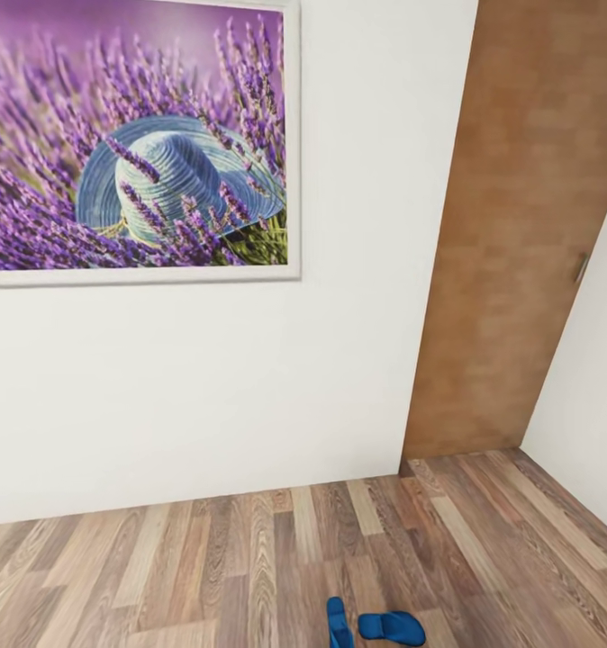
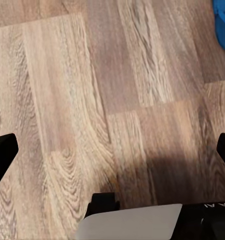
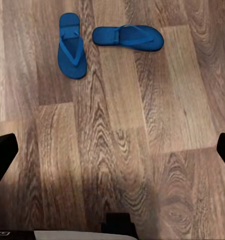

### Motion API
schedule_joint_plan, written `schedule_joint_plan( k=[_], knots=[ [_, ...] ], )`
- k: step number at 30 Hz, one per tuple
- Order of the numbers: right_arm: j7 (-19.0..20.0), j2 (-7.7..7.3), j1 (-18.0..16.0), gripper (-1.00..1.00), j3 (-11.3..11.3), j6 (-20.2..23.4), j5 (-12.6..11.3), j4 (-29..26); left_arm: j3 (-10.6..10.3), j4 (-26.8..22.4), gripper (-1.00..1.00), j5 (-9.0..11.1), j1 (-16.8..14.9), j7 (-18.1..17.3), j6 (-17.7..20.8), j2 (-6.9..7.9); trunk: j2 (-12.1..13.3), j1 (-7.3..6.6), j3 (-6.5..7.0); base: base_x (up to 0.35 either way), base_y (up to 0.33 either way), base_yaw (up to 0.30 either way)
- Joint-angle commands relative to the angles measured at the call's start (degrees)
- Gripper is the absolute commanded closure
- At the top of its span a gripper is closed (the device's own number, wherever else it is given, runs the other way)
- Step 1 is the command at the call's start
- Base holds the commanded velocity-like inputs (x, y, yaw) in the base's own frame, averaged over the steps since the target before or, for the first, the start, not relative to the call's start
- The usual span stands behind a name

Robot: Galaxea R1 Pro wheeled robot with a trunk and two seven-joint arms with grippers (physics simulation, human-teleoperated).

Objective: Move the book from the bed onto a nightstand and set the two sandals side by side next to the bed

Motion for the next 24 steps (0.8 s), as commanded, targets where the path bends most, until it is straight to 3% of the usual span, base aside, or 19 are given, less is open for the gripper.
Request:
schedule_joint_plan(
  k=[1, 11, 17, 24],
  knots=[
    [0.0, -0.01, 0.0, -1.0, 0.0, -0.2, 0.0, 0.1, 0.0, -0.1, -1.0, -0.2, 0.0, 0.0, -0.1, 0.0, 0.0, 0.03, -0.05, 0.265, -0.211, 0.0],
    [0.0, 0.01, 0.0, -1.0, 0.0, -0.2, 0.0, 0.1, 0.0, -0.1, -1.0, -0.2, 0.0, 0.0, -0.1, 0.0, 0.0, 0.03, -0.05, 0.247, -0.204, 0.0],
    [0.0, -0.01, -0.1, -1.0, 0.0, -0.2, -0.1, 0.1, 0.0, -0.1, -1.0, -0.2, 0.0, 0.1, -0.1, 0.0, 0.0, 0.03, -0.05, 0.052, -0.035, 0.015],
    [-0.3, -0.01, 0.0, -1.0, 0.0, -0.2, -0.1, 0.1, 0.0, -0.1, -1.0, -0.2, 0.0, 0.1, -0.1, -0.04, 0.0, 0.03, -0.05, 0.003, -0.023, 0.154]
  ],
)
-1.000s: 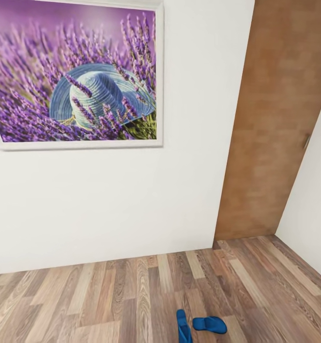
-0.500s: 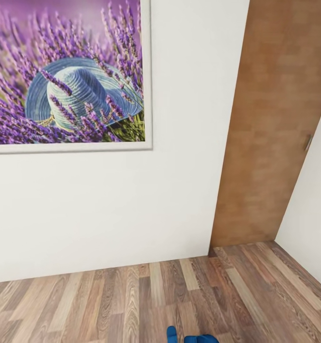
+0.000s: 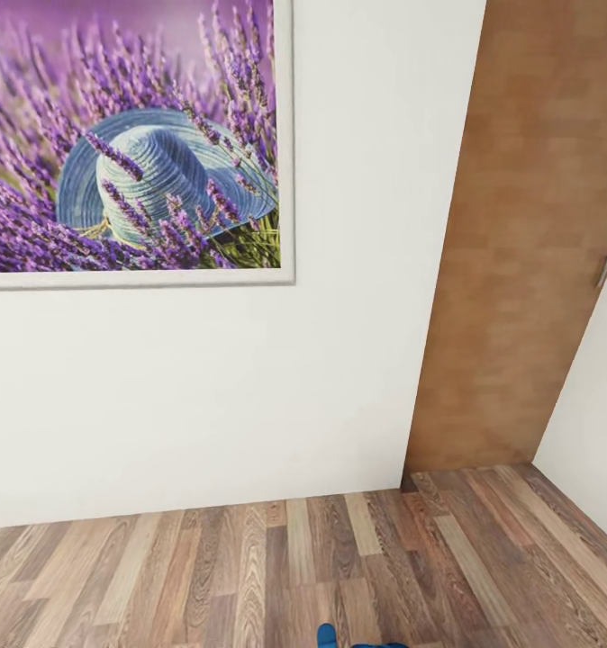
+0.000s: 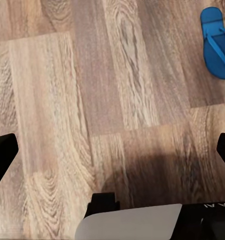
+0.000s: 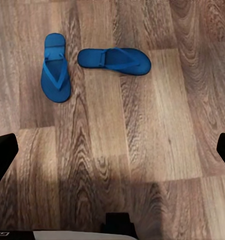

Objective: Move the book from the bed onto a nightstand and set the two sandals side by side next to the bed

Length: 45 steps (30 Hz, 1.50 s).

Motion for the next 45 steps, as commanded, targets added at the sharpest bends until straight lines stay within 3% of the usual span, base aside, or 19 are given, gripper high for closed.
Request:
schedule_joint_plan(
  k=[1, 14, 45],
  knots=[
    [0.0, -0.01, 0.0, -1.0, 0.0, -0.2, 0.0, 0.0, 0.0, -0.1, -1.0, -0.2, 0.0, 0.0, -0.1, 0.02, 0.0, 0.0, -0.05, 0.046, -0.122, 0.034],
    [0.0, 0.02, -0.1, -1.0, 0.0, -0.2, 0.0, 0.0, 0.0, -0.1, -1.0, -0.1, 0.0, 0.1, -0.1, 0.04, 0.0, 0.0, -0.05, 0.191, -0.019, 0.005],
    [0.0, 0.06, 0.0, -1.0, 0.0, -0.2, 0.0, 0.0, 0.0, -0.1, -1.0, 0.0, 0.0, 0.1, -0.1, 0.04, 0.0, 0.0, -0.05, 0.188, -0.134, 0.0]
  ],
)
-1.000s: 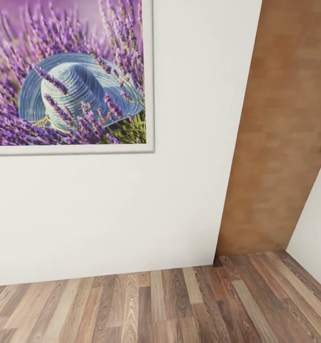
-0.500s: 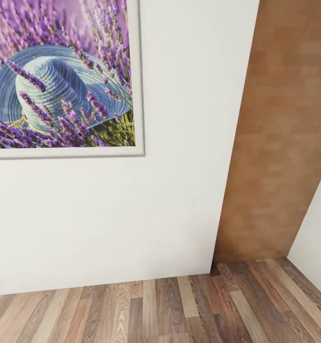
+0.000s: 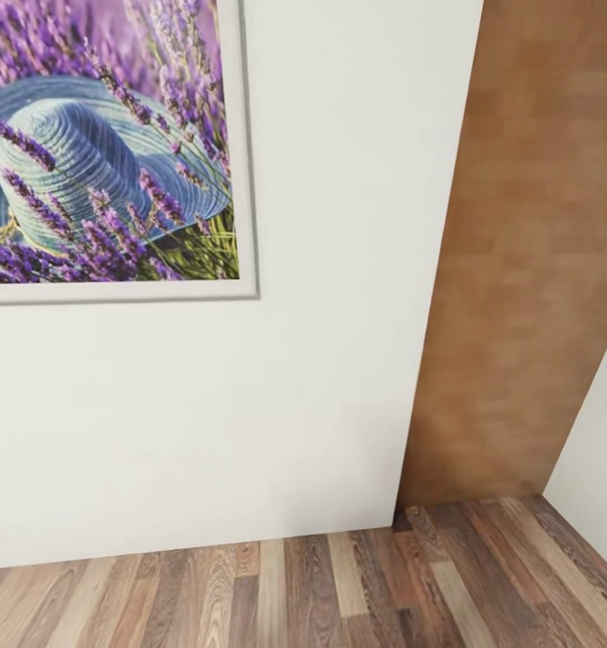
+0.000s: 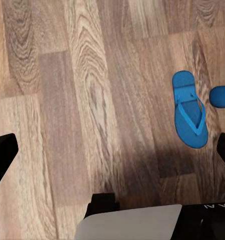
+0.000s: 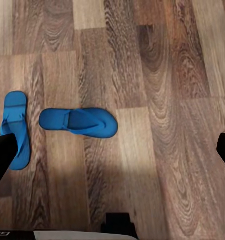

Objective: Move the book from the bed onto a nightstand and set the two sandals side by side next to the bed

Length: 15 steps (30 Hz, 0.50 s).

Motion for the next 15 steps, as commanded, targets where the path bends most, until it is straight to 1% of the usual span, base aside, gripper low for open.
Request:
schedule_joint_plan(
  k=[1, 7, 15],
  knots=[
    [0.0, -0.02, 0.0, -1.0, 0.0, -0.2, 0.0, 0.0, 0.0, -0.1, -1.0, -0.2, 0.0, 0.1, -0.1, 0.01, 0.0, 0.01, -0.05, 0.154, -0.129, 0.0],
    [0.0, -0.05, 0.0, -1.0, 0.1, -0.2, 0.0, 0.0, 0.0, -0.1, -1.0, -0.2, 0.0, 0.0, -0.1, 0.01, 0.0, 0.01, -0.05, 0.166, -0.187, 0.0],
    [0.0, -0.05, 0.0, -1.0, 0.1, -0.2, 0.0, 0.0, 0.0, 0.0, -1.0, -0.2, 0.0, 0.0, -0.1, 0.01, 0.0, 0.01, -0.05, 0.167, -0.257, 0.0]
  ],
)
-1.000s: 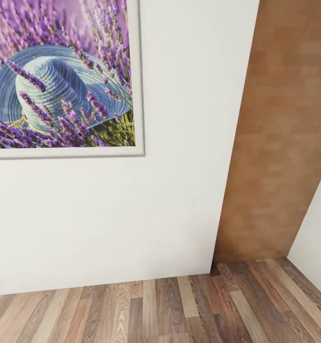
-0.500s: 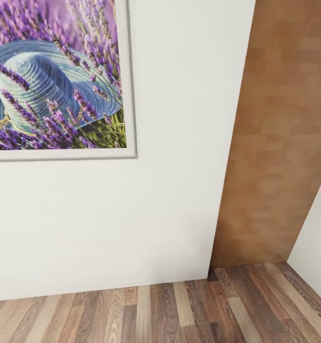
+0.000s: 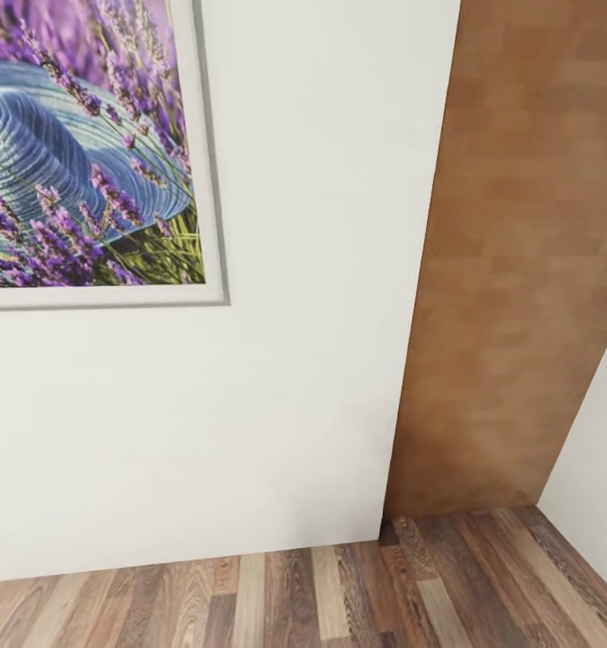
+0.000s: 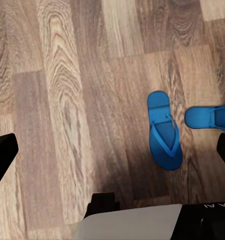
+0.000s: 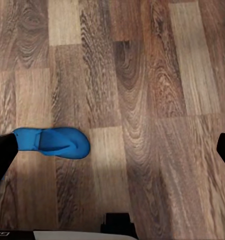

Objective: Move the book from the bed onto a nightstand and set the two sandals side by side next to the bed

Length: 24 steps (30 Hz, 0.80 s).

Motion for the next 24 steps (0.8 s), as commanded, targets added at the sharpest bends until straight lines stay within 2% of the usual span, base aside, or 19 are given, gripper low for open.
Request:
schedule_joint_plan(
  k=[1, 8, 15, 19, 21, 24],
  knots=[
    [0.0, -0.01, 0.0, -1.0, 0.0, -0.2, 0.0, 0.0, 0.0, -0.1, -1.0, -0.2, 0.0, 0.1, -0.1, 0.0, 0.0, 0.01, -0.05, 0.145, -0.25, 0.0],
    [0.0, -0.03, 0.0, -1.0, 0.0, -0.2, 0.0, 0.0, 0.0, -0.1, -1.0, 0.0, 0.0, 0.0, -0.1, 0.0, 0.0, 0.01, -0.05, 0.035, -0.067, 0.0],
    [0.0, -0.03, 0.0, -1.0, 0.0, -0.2, 0.0, 0.0, 0.0, -0.1, -1.0, 0.1, 0.0, 0.0, -0.2, -0.01, 0.0, 0.01, -0.05, -0.196, -0.005, 0.0],
    [0.0, -0.03, 0.0, -1.0, 0.0, -0.2, 0.0, 0.0, 0.0, -0.2, -1.0, 0.1, 0.0, 0.0, -0.3, 0.0, 0.0, 0.01, -0.05, -0.064, 0.0, 0.0],
    [0.0, -0.03, 0.0, -1.0, 0.0, -0.2, 0.0, 0.0, 0.0, -0.2, -1.0, 0.1, 0.0, 0.0, -0.6, -0.05, 0.0, 0.01, -0.05, -0.017, 0.0, 0.0],
    [0.0, -0.03, 0.0, -1.0, -0.1, -0.2, 0.1, -0.4, 0.0, -0.5, -1.0, 0.2, 0.0, 0.1, -3.2, -0.74, -0.8, 0.45, -0.41, -0.005, 0.0, 0.0]
  ],
)
